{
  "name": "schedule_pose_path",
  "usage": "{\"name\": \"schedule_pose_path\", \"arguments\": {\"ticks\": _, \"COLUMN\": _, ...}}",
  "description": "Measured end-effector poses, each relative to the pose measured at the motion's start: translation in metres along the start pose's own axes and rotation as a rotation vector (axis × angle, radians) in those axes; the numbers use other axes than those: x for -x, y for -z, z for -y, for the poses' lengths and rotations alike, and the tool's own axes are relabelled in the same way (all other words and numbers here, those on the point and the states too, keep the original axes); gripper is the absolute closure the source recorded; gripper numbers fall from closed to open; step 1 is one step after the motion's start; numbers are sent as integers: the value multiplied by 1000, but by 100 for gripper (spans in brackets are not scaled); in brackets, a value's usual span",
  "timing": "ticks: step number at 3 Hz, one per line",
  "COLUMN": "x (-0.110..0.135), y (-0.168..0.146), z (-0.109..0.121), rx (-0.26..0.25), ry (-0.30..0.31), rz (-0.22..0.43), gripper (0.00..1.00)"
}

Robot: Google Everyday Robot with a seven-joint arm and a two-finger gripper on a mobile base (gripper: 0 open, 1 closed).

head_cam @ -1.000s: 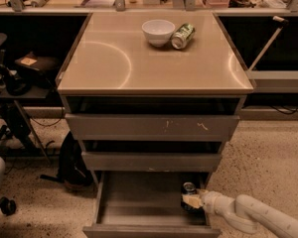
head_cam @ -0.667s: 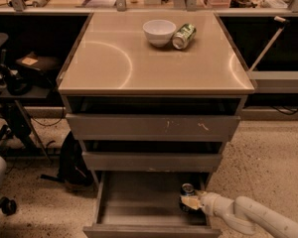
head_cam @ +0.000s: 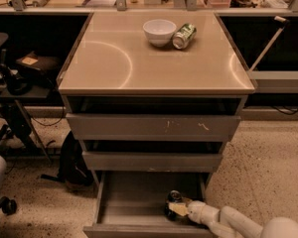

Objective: Place pepsi can into bottom drawer

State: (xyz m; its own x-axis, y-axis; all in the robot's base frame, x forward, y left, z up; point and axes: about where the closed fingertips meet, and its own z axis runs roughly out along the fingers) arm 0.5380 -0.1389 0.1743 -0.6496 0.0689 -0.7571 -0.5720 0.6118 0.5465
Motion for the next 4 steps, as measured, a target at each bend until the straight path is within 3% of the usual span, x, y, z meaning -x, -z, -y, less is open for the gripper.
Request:
{"name": "schedule_pose_path", "arguments": {"ticks": 1, "x": -6, "y": 1, "z": 15, "rx": -20, "ry": -3, "rz": 17, "gripper": 83}}
{"name": "schedule_pose_path", "arguments": {"ticks": 4, "x": -4, "y": 1, "z": 15, "rx": -19, "ry": -2, "rz": 17, "gripper": 13}}
